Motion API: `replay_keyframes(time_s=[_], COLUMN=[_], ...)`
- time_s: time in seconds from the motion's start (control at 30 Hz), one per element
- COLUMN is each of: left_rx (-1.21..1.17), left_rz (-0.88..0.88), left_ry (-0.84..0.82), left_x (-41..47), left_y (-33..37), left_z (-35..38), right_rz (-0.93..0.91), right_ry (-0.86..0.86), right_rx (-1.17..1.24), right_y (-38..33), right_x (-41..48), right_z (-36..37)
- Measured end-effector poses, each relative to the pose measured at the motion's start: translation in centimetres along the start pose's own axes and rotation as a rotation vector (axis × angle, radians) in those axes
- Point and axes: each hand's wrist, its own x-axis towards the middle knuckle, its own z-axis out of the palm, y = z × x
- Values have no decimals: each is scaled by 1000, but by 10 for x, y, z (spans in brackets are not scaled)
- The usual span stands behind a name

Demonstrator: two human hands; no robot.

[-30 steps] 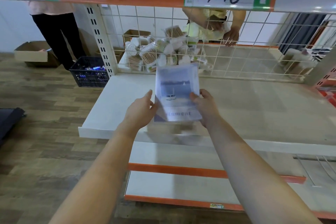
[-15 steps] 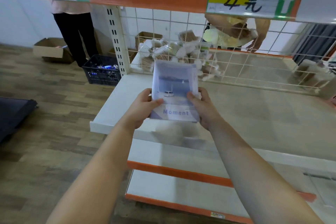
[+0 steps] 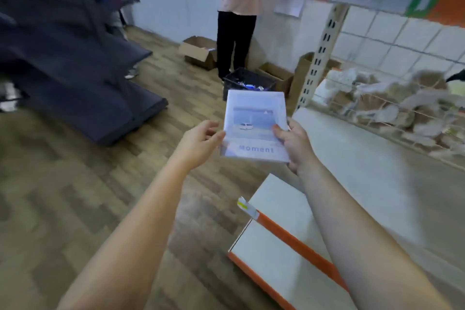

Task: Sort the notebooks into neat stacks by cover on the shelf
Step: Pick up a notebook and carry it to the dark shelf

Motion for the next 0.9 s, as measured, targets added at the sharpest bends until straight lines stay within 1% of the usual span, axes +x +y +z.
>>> replay_keyframes(time_s=[0.1,0.17,0.3,0.43,0.6,0.73,0.9], left_rx=[250,373,555,673,739,810,862], left_rz=[-6,-34,-175,-313,-442,-543,-650], left_ry=[100,163,285,376,472,492,520], left_x=[-11,-22,-52,-74,-83,-73,-39], left_y=[-47,-78,-136,-187,-244,-289,-336], left_z=[-77,-125,-204,-270,-340,-394,-466], right_rz=[8,23,57,80,128,127,150], right_ry=[-99,-162,-330,-476,-637,-743,-849], right_rx=[-21,-18,-23,-63,-93,-125,-160], right_y=[15,27,55,78,106,126,137], right_x=[12,17,19,22,39,64,108], right_z=[81,137,245,338,443,532,642])
